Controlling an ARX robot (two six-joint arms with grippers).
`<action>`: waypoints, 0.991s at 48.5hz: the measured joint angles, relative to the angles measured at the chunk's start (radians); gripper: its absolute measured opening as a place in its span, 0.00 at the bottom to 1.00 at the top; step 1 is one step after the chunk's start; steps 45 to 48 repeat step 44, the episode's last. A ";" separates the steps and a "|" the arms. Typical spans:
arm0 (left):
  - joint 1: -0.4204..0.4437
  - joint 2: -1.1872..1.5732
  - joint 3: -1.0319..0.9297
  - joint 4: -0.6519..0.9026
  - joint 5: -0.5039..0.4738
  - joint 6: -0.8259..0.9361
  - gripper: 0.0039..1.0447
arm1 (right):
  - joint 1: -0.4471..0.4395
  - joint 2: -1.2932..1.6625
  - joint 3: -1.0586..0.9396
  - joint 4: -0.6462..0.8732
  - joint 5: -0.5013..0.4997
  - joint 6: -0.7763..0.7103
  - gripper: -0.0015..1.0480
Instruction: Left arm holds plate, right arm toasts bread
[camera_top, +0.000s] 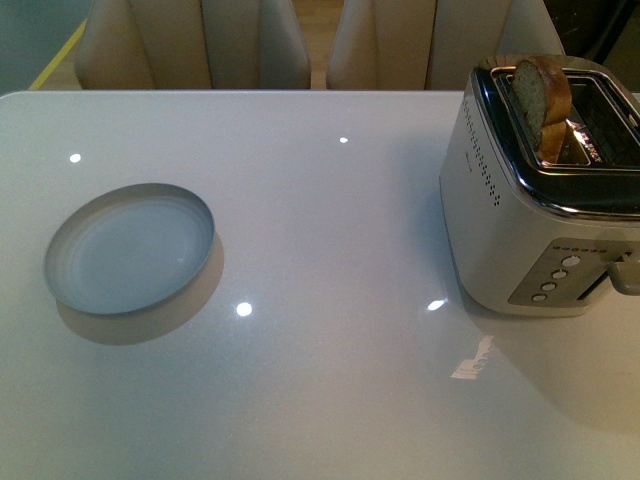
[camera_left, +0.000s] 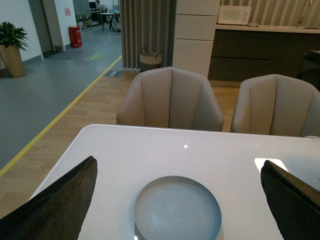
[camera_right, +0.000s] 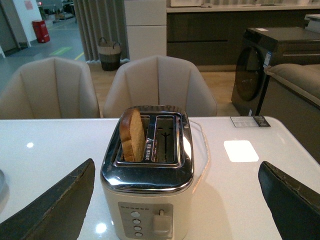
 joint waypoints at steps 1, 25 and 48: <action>0.000 0.000 0.000 0.000 0.000 0.000 0.93 | 0.000 0.000 0.000 0.000 0.000 0.000 0.91; 0.000 0.000 0.000 0.000 0.000 0.000 0.93 | 0.000 0.000 0.000 0.000 0.000 0.000 0.91; 0.000 0.000 0.000 0.000 0.000 0.000 0.93 | 0.000 0.000 0.000 0.000 0.000 0.000 0.91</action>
